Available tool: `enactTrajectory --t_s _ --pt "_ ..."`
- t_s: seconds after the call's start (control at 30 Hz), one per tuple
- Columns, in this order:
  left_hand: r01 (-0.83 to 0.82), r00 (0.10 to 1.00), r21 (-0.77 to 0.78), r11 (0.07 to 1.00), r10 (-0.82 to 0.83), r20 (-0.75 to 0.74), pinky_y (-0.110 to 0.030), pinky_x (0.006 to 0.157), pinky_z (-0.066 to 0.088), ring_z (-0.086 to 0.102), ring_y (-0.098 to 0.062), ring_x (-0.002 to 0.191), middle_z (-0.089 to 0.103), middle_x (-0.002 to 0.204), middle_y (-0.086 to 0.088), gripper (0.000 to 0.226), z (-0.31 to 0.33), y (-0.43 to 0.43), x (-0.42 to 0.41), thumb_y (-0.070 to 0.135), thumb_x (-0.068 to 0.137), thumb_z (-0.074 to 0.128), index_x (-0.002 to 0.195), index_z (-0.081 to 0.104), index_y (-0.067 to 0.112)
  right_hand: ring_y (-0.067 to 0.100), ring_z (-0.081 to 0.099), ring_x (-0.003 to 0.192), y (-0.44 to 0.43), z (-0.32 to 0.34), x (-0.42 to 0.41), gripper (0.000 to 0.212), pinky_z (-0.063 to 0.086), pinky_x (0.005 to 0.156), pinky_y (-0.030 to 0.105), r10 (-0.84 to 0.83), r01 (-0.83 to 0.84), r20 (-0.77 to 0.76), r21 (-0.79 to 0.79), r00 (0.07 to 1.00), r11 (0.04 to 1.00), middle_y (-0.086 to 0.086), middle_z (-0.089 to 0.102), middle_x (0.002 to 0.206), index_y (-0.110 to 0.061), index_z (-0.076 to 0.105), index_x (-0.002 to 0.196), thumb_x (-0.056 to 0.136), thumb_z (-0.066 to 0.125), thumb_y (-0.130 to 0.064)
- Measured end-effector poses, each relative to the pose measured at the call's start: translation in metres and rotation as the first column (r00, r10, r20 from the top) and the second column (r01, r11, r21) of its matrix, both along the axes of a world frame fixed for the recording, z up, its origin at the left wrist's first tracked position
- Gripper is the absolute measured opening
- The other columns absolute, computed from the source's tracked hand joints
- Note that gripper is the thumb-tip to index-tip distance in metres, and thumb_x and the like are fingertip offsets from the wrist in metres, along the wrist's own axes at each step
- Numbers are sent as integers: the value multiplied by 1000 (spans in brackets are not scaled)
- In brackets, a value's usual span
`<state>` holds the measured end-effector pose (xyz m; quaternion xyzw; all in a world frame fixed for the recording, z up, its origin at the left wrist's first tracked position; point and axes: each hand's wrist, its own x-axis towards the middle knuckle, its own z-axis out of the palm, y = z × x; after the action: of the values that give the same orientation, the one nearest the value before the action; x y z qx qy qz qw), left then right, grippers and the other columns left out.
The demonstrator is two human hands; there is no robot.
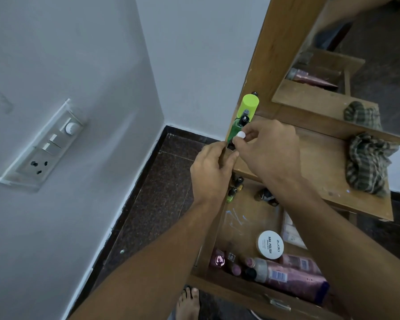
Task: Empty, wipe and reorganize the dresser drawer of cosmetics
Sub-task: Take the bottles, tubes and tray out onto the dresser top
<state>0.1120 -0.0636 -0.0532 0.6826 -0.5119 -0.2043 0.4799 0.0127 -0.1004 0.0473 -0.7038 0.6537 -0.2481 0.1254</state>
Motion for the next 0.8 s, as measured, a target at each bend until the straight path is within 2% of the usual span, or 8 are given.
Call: enactTrajectory --t_s 0.2,0.33,0.5,0.67,0.7,0.77,0.8 --pt "-19 999 -37 999 20 31 -39 82 59 67 -11 99 71 111 5 42 -4 -3 -2 45 89 60 116 74 16 20 70 84 -2 -4 1 14 58 72 39 1 -1 13 16 1000 1000 -7 75 83 -24 78 92 83 71 -33" --pt "-34 999 -42 999 35 22 -38 83 59 68 -11 98 72 111 3 36 -7 -4 -2 37 88 68 116 75 15 20 70 85 -1 -7 1 15 57 72 40 1 -2 23 29 1000 1000 -6 76 86 -23 78 94 84 71 -32" --pt "-45 998 -36 998 47 52 -33 85 58 68 -10 98 73 110 3 35 -3 -4 -3 37 88 68 114 76 14 18 70 87 0 -5 1 15 57 74 38 -7 6 38 32 999 999 -6 76 87 -22 78 95 86 72 -32" --pt "-45 997 -8 999 46 54 -31 87 55 68 -11 100 72 113 4 35 1 -3 -4 39 90 73 117 76 16 11 70 84 11 -2 -11 21 55 76 30 -34 37 90 -37 995 999 -8 77 88 -23 78 98 85 74 -38" --pt "-46 997 0 999 46 59 -30 87 55 67 -10 100 72 113 4 35 1 -2 -4 39 90 74 117 76 18 6 69 80 19 -3 -16 18 54 75 26 -43 51 122 -65 992 997 -10 76 85 -23 77 95 84 74 -37" --pt "-44 996 7 999 44 73 -26 89 52 67 -9 101 72 114 5 36 2 -2 -4 42 89 75 119 75 20 -1 67 76 42 -12 -26 7 43 67 4 -50 69 189 -90 981 994 -15 72 76 -24 76 88 84 74 -30" --pt "-41 996 13 999 40 76 -25 89 51 67 -10 102 72 114 5 38 2 -1 -3 43 89 76 120 74 21 -4 66 76 55 -20 -30 3 41 64 1 -53 69 216 -69 975 995 -17 71 73 -25 76 86 84 75 -27"
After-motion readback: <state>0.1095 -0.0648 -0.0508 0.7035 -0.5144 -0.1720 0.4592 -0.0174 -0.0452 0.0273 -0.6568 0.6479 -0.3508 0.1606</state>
